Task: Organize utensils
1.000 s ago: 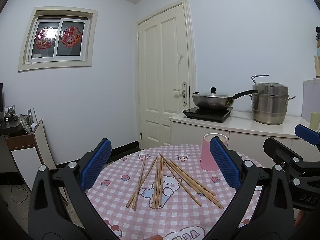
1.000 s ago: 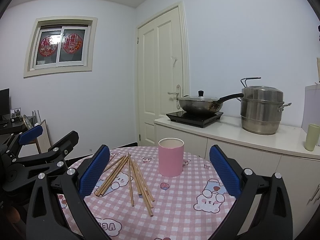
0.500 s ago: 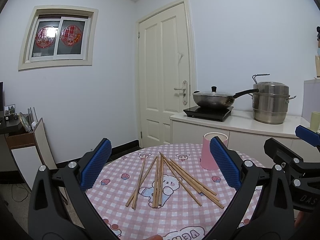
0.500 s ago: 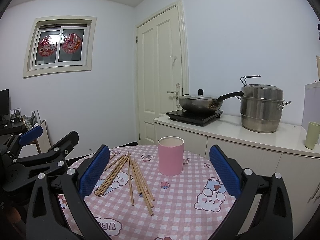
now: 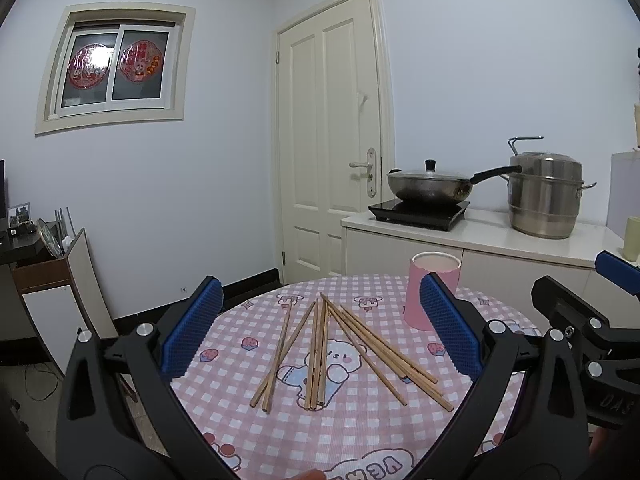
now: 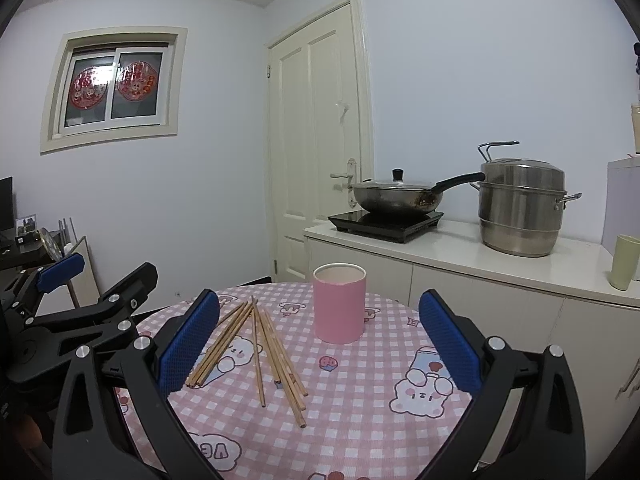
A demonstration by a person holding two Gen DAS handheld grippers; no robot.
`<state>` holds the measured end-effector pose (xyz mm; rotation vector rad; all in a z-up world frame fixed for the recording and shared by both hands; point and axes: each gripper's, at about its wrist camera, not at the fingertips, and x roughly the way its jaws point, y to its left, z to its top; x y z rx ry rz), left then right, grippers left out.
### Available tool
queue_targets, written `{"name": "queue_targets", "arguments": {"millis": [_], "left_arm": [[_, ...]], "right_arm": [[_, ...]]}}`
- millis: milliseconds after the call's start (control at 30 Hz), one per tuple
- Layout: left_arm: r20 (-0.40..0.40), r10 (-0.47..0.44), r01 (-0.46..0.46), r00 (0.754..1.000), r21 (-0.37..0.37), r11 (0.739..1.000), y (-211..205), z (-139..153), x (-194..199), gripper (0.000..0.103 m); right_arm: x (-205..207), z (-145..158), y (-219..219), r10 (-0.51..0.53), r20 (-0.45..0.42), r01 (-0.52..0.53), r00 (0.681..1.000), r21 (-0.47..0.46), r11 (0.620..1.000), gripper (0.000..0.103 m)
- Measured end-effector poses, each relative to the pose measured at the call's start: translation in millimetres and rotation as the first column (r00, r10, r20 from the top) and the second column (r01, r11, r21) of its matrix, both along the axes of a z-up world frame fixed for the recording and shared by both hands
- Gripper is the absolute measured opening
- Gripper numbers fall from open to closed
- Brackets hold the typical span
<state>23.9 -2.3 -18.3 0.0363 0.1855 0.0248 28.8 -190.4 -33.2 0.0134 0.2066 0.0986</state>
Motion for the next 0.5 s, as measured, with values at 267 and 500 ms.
{"name": "queue_targets", "arguments": {"millis": [267, 500], "left_arm": [[-0.011, 0.001, -0.001, 1.0, 0.002, 1.0, -0.4, -6.7, 7.7, 0.097], [-0.081, -0.043, 0.041, 0.996, -0.015, 0.999, 11.5, -11.7, 25.9, 0.097]], "right_arm": [[7.5, -6.2, 0.7, -0.005, -0.026, 0.005, 1.0, -0.008, 1.0, 0.096], [26.0, -11.7, 4.9, 0.037, -0.081, -0.038, 0.996, -0.003, 0.999, 0.096]]}}
